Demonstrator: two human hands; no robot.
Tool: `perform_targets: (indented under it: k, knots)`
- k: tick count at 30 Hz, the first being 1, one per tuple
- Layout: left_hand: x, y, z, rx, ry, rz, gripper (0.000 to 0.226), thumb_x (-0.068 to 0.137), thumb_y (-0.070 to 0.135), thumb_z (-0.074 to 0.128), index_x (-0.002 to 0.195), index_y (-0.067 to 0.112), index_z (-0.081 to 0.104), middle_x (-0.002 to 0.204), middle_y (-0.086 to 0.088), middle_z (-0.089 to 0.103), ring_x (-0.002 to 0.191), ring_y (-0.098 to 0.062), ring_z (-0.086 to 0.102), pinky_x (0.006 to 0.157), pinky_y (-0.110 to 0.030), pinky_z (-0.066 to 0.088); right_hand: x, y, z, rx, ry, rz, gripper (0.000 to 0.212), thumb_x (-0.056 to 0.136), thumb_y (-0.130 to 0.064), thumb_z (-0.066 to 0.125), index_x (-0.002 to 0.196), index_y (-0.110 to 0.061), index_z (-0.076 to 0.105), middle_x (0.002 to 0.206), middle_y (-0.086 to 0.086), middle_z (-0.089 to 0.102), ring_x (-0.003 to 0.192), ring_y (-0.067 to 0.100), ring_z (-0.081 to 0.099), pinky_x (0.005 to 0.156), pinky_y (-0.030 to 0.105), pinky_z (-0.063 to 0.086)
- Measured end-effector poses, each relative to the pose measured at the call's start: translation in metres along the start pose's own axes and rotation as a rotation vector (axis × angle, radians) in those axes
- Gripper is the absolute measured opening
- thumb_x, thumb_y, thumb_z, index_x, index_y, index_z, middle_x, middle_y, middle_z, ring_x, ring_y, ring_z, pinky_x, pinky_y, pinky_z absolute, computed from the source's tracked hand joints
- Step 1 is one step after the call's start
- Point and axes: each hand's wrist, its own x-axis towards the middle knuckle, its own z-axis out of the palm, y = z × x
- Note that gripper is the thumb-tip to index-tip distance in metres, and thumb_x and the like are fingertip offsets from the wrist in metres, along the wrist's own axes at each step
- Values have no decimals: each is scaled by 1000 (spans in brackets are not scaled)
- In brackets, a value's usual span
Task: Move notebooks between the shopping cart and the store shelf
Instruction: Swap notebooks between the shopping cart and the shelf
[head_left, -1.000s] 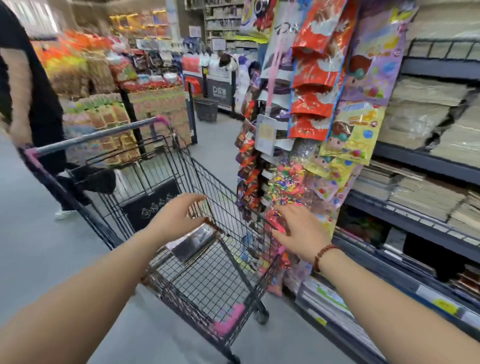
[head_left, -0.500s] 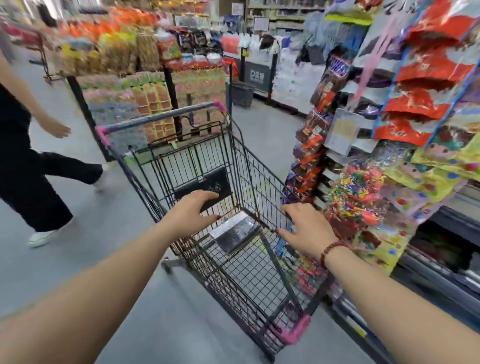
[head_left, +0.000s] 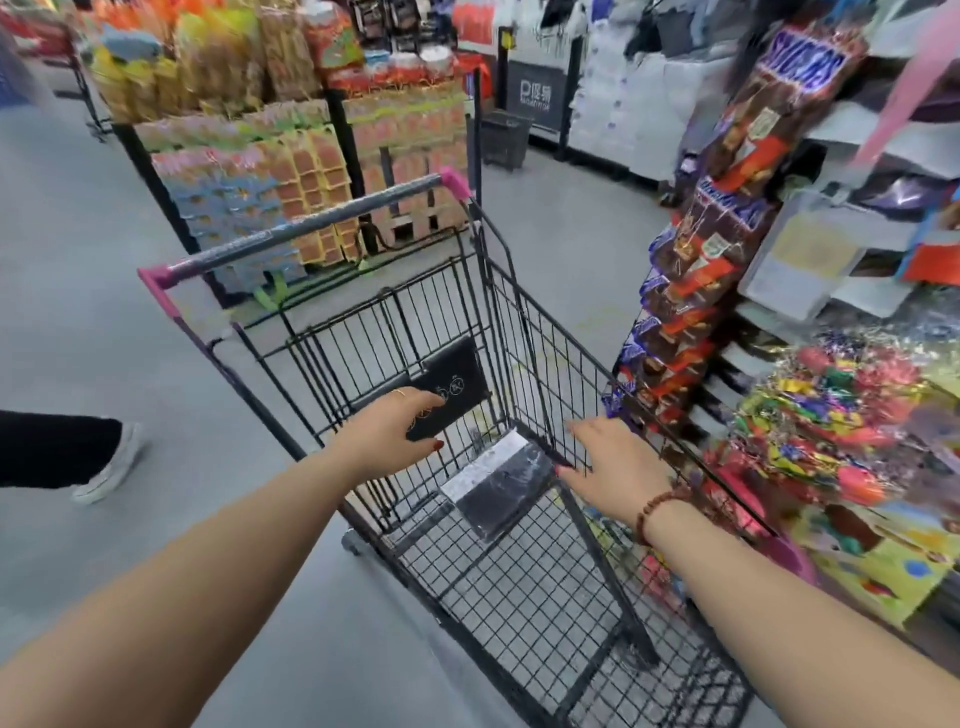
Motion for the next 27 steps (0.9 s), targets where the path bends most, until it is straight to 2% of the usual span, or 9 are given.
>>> perform_targets:
  k: [3, 6, 11, 16, 21, 25, 27]
  knots:
    - [31, -13, 10, -6, -51, 27, 56, 86, 35, 62, 137, 23, 45, 140, 3, 48, 127, -15, 45, 107, -30, 37, 18, 1, 14, 5, -26, 37, 52, 89, -41, 50, 134, -18, 42, 132, 3, 50, 125, 22, 41, 103, 39, 39]
    - [66, -26, 22, -31, -105, 58, 57, 86, 34, 62, 138, 24, 43, 142, 4, 46, 129, -15, 44, 106, -29, 37, 39, 3, 31, 18, -39, 88, 52, 88, -41, 52, 134, -20, 42, 130, 1, 51, 123, 21, 42, 103, 34, 37]
    - [125, -59, 47, -75, -248, 166, 52, 86, 33, 62, 134, 22, 46, 137, 2, 48, 126, -16, 45, 105, -28, 37, 80, -2, 65, 40, -82, 242, 37, 87, -40, 52, 119, -22, 50, 118, 1, 55, 116, 23, 47, 88, 33, 40]
    - [170, -94, 86, -141, -389, 191, 57, 86, 32, 62, 138, 18, 43, 139, -1, 46, 127, -17, 44, 105, -27, 35, 113, 0, 110, 122, -165, 433, 52, 88, -44, 49, 135, -22, 43, 129, 2, 53, 120, 23, 46, 99, 34, 40]
    - [194, -116, 144, -242, -498, 122, 58, 84, 28, 66, 137, 17, 46, 142, -3, 46, 129, -16, 43, 102, -19, 30, 122, 6, 164, 197, -213, 607, 53, 89, -43, 49, 137, -22, 39, 136, 3, 49, 127, 23, 40, 103, 33, 38]
    - [206, -121, 202, -268, -552, 91, 52, 85, 17, 65, 134, 7, 47, 137, -12, 49, 129, -24, 43, 96, -16, 26, 130, 20, 214, 300, -276, 736, 62, 87, -44, 53, 142, -20, 35, 143, 8, 43, 128, 27, 43, 102, 37, 42]
    - [210, -122, 231, -291, -564, 55, 52, 84, 14, 66, 132, 4, 48, 138, -14, 48, 130, -25, 41, 97, -15, 25, 135, 26, 239, 351, -289, 767, 64, 87, -42, 55, 142, -17, 33, 145, 10, 41, 131, 28, 40, 105, 37, 39]
